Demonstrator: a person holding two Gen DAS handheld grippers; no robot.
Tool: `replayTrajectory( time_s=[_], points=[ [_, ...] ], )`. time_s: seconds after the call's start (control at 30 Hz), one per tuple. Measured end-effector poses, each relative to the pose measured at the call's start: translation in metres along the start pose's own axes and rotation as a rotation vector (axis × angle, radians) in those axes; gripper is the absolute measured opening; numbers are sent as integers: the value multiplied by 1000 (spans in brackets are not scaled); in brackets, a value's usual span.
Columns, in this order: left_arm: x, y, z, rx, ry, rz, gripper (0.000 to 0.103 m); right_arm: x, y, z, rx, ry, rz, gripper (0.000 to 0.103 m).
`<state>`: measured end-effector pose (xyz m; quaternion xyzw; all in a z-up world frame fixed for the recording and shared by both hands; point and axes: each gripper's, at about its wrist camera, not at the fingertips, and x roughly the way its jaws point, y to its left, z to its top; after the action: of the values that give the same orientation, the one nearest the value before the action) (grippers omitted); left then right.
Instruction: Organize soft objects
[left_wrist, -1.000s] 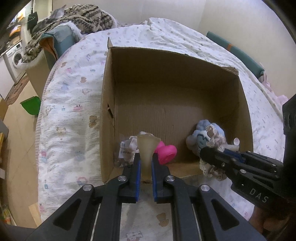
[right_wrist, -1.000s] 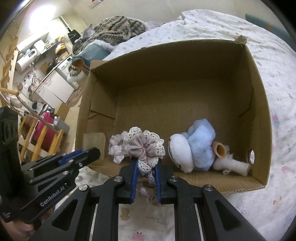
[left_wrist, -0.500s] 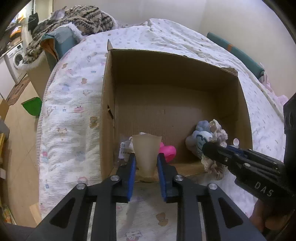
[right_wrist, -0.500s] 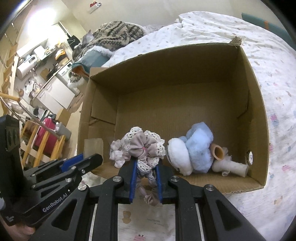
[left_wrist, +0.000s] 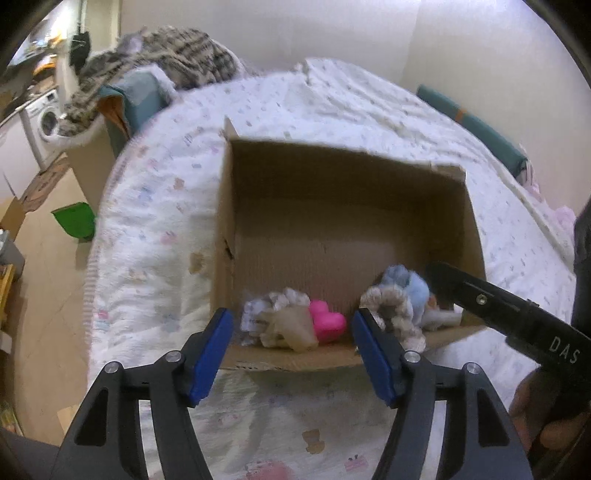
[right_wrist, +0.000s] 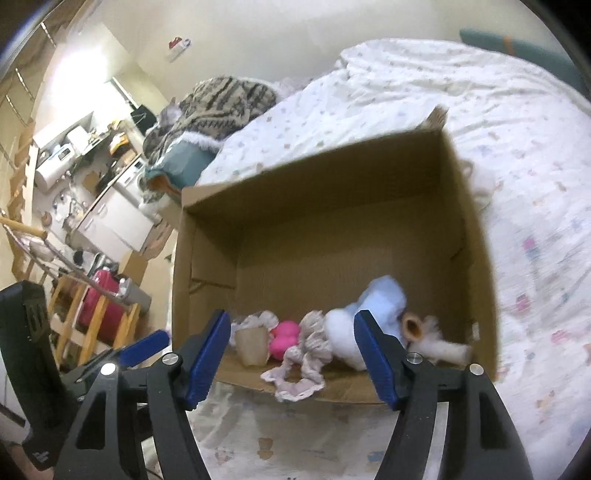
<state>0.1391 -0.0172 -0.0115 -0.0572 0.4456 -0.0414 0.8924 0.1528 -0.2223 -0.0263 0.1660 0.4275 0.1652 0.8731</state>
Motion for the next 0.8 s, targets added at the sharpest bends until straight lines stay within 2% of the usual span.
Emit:
replayTrajectory(
  time_s=[0.17, 0.23, 0.27, 0.3, 0.33, 0.4, 0.43, 0.5, 0.6, 0.8],
  points=[
    [-19, 5, 4, -1, -34, 43, 64, -27, -2, 3, -1, -11, -52, 73],
    [-27, 7, 4, 1, -31, 37, 67, -37, 1, 2, -21, -16, -79, 77],
    [-30, 8, 4, 0, -33, 36, 75, -41, 3, 0, -29, -20, -84, 79],
    [-34, 9, 3, -3, -36, 39, 82, -46, 5, -2, -38, -21, -87, 86],
    [-37, 10, 3, -4, -38, 44, 84, -50, 7, -5, -44, -20, -92, 92],
    [-46, 10, -1, 6, -53, 47, 86, -58, 11, -11, -61, -26, -95, 97],
    [-50, 10, -3, 13, -56, 50, 87, -61, 13, -14, -72, -28, -103, 98],
    [-57, 10, -7, 25, -58, 53, 98, -67, 16, -22, -88, -35, -122, 98],
    [-67, 12, -15, 32, -71, 55, 100, -76, 17, -30, -92, -53, -137, 103],
    [-79, 18, -32, 31, -84, 80, 102, -89, 22, -44, -108, -103, -182, 103]
  ],
)
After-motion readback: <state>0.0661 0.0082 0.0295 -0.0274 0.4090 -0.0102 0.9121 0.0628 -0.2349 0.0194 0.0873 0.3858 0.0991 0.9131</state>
